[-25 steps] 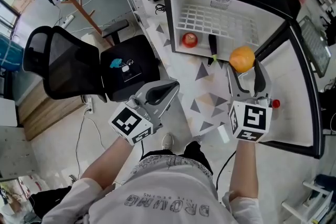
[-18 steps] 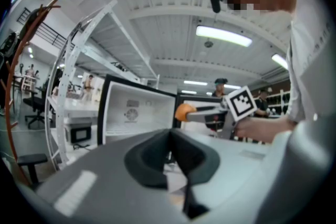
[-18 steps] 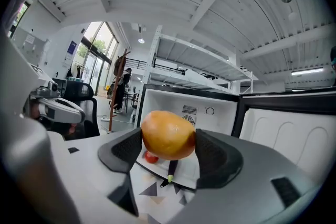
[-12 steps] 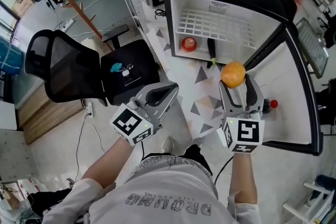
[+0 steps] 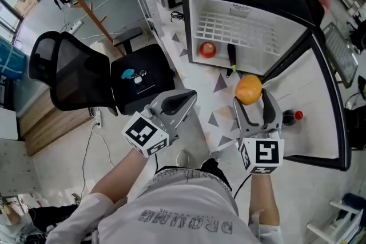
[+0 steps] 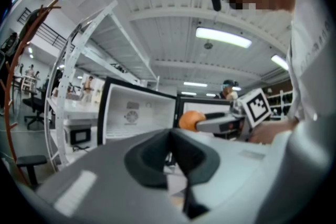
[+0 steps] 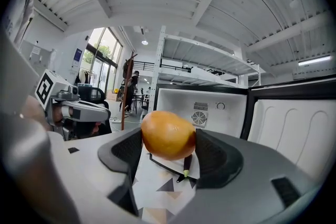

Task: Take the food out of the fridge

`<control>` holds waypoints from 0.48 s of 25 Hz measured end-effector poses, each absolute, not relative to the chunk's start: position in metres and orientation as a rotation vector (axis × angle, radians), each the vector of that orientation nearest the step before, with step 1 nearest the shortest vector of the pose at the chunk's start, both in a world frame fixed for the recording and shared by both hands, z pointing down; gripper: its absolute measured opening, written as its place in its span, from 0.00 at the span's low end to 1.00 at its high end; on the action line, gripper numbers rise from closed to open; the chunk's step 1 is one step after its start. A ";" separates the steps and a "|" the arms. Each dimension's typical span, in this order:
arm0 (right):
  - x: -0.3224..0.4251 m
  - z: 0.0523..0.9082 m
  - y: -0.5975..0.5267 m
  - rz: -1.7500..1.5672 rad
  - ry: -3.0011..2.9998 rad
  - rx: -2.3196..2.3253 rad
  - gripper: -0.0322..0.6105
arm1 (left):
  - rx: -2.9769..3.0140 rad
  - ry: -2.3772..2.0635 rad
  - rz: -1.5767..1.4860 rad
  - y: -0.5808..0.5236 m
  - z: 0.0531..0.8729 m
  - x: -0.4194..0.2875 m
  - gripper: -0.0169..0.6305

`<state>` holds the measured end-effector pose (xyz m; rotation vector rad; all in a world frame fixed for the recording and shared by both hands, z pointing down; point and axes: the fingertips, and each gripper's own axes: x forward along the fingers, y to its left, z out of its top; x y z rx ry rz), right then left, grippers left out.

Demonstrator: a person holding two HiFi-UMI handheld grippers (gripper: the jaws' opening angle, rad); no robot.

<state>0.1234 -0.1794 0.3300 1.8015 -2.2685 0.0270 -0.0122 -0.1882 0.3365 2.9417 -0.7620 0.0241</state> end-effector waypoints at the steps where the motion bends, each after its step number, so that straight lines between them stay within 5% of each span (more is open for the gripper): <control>1: 0.121 0.331 -0.178 0.034 -2.275 1.797 0.55 | 2.939 -0.765 0.023 -0.188 0.337 -0.012 0.04; 12: 0.118 0.333 -0.167 0.072 -2.302 1.791 0.55 | 2.931 -0.766 0.019 -0.187 0.338 -0.011 0.04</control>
